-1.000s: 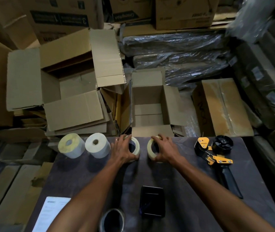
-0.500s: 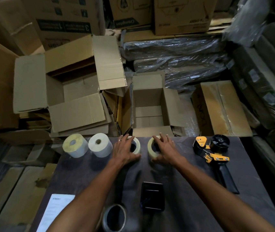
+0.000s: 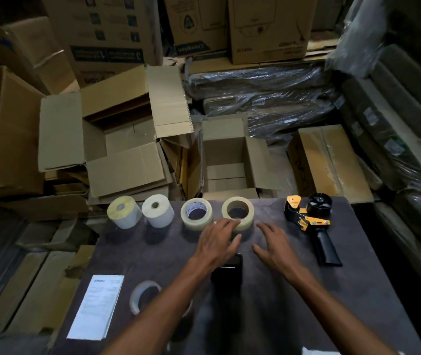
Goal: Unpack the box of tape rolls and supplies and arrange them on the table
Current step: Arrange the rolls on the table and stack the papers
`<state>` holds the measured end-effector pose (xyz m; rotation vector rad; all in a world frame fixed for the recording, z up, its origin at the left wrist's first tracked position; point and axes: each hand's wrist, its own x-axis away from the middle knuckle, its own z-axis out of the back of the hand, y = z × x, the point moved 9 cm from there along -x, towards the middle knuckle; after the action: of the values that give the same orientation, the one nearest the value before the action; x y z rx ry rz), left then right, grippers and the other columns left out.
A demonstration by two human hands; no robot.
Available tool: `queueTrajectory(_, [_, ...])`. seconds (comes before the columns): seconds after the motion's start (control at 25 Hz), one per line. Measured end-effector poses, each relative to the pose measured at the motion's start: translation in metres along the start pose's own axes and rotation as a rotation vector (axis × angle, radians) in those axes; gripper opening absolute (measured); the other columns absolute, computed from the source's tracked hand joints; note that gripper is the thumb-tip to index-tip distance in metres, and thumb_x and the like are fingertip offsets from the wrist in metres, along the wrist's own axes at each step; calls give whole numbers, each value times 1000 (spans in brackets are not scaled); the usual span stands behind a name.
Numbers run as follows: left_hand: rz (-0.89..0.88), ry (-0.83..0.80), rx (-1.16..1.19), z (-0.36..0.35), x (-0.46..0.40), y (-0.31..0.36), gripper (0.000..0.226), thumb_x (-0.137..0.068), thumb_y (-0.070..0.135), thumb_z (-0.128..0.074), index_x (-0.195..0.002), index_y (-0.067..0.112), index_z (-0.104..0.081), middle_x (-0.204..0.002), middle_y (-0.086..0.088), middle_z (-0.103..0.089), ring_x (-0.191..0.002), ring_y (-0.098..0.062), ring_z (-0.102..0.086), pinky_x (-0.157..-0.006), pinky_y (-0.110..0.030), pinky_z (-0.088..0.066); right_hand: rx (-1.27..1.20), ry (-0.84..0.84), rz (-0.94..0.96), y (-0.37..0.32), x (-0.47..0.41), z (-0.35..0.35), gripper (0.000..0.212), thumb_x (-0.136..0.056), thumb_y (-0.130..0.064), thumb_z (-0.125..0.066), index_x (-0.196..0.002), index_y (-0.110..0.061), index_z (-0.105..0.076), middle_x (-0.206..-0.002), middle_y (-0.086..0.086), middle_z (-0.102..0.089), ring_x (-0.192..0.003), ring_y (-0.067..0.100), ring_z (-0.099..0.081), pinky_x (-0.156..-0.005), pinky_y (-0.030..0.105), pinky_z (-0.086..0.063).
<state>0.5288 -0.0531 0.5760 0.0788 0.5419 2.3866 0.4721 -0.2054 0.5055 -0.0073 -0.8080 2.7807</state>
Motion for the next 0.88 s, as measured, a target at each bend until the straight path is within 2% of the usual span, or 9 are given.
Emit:
queueTrajectory(0.16, [-8,-8,11,-17,35,37,46,-93,40,-50,-135,22,-55,-134,1,-58,-123,-17,-53,-99,-34,-43,13,-9,-24,19,47,2,68,-81,-43,-64,-141,-14,-48,-142,9,-49,-132,26,-44,-111,37,-35])
queueTrajectory(0.4, [-57,15,-5,-43,104,86,51,-88,44,-41,-130,23,-60,-124,1,-63,-115,-22,-59,-92,-36,-49,5,30,-39,33,119,15,69,-74,-42,-60,-135,-10,-55,-132,12,-58,-123,31,-52,-105,37,-38])
queueTrajectory(0.64, [-27,-48,30,-69,181,112,51,-91,44,-41,-136,24,-55,-132,2,-59,-122,-20,-54,-98,-35,-43,5,51,-80,40,196,9,68,-72,-41,-61,-131,-7,-58,-127,15,-61,-119,36,-55,-102,38,-41])
queueTrajectory(0.76, [1,-50,55,-76,219,125,57,-87,48,-34,-134,23,-57,-130,1,-61,-121,-23,-55,-98,-36,-44,25,44,-67,36,235,3,66,-74,-42,-63,-131,-10,-59,-128,12,-61,-120,33,-55,-101,37,-42])
queueTrajectory(0.88, [25,-78,72,-91,255,134,50,-91,43,-42,-135,23,-56,-131,0,-59,-121,-23,-54,-102,-35,-42,3,31,-85,41,276,-4,61,-76,-40,-65,-131,-15,-59,-130,7,-60,-121,29,-55,-100,38,-45])
